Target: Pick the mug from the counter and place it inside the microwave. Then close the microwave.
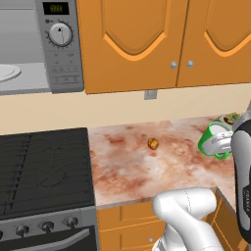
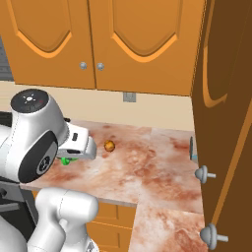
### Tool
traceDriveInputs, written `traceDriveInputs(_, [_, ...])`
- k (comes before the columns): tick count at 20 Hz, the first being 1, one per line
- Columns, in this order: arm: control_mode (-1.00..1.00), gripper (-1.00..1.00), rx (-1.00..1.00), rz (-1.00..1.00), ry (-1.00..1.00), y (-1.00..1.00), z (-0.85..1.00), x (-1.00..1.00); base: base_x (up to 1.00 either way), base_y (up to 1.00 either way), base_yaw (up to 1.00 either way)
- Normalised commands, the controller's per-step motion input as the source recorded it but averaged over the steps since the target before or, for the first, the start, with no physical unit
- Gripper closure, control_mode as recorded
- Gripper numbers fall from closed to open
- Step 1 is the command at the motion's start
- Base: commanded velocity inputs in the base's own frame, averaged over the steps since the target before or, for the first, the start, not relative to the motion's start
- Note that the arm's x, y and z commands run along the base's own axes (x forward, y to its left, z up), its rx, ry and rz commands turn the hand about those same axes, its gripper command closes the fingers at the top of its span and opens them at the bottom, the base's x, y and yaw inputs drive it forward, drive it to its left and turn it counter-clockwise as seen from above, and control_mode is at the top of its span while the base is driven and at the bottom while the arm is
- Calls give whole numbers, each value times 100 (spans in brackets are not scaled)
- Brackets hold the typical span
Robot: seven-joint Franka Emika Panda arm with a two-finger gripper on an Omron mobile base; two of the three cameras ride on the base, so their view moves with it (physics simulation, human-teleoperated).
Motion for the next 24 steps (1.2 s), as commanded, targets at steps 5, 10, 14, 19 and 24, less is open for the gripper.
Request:
traceDriveInputs(5, [100, 100, 0, 0, 0, 0, 0, 0, 0, 51, 0])
traceDriveInputs(10, [100, 100, 0, 0, 0, 0, 0, 0, 0, 71, 0])
traceDriveInputs(14, [100, 100, 0, 0, 0, 0, 0, 0, 0, 70, 0])
traceDriveInputs(19, [100, 100, 0, 0, 0, 0, 0, 0, -5, 82, 0])
traceDriveInputs(24, [100, 100, 0, 0, 0, 0, 0, 0, -49, 65, 0])
